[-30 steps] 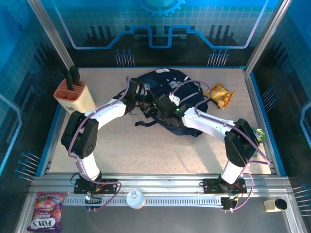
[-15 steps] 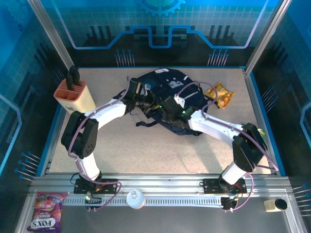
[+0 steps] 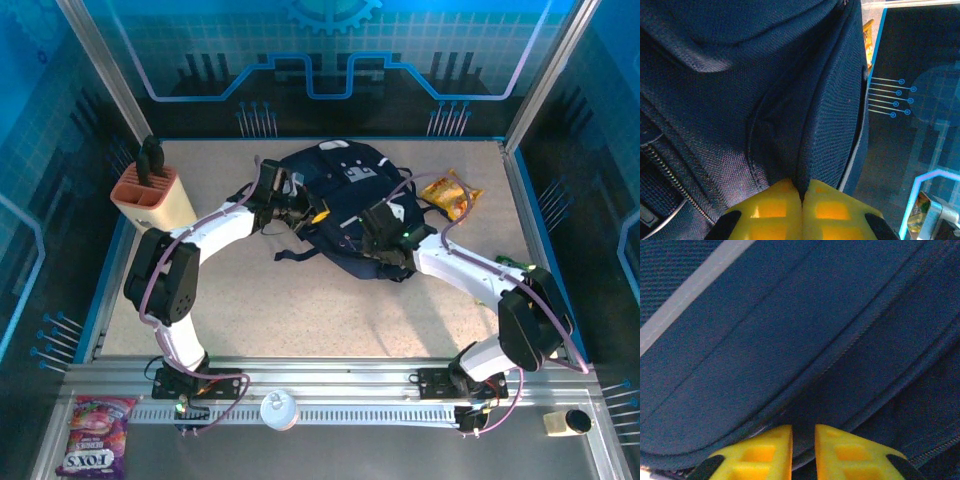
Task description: Pack books, pencil case, and school supplies into a backpack
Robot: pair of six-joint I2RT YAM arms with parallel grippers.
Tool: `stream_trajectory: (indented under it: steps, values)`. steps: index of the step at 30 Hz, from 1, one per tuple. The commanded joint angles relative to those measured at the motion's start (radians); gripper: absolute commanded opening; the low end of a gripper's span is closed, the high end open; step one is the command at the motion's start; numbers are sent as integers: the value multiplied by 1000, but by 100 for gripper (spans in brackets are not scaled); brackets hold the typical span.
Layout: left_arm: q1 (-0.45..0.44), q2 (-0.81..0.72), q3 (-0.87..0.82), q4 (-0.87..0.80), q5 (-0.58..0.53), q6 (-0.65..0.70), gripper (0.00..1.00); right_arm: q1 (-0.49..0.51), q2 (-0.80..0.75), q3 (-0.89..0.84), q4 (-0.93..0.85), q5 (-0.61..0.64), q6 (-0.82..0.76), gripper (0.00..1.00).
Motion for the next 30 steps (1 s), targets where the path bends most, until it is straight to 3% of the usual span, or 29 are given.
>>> stream_trajectory:
  steps: [1,7,13,26,30]
  values:
    - [7,-4,19,-3,33,32,0,9,-8,44,16,-18,-118,25]
    - [7,0,21,-5,36,32,0,77,-67,35,47,23,-208,40]
    - [7,0,25,-9,34,34,0,98,-26,48,114,-105,-344,46]
    - [7,-4,18,-14,34,37,0,88,40,84,81,-125,-344,33]
    - [7,0,20,-15,34,37,0,97,8,73,58,-112,-339,37]
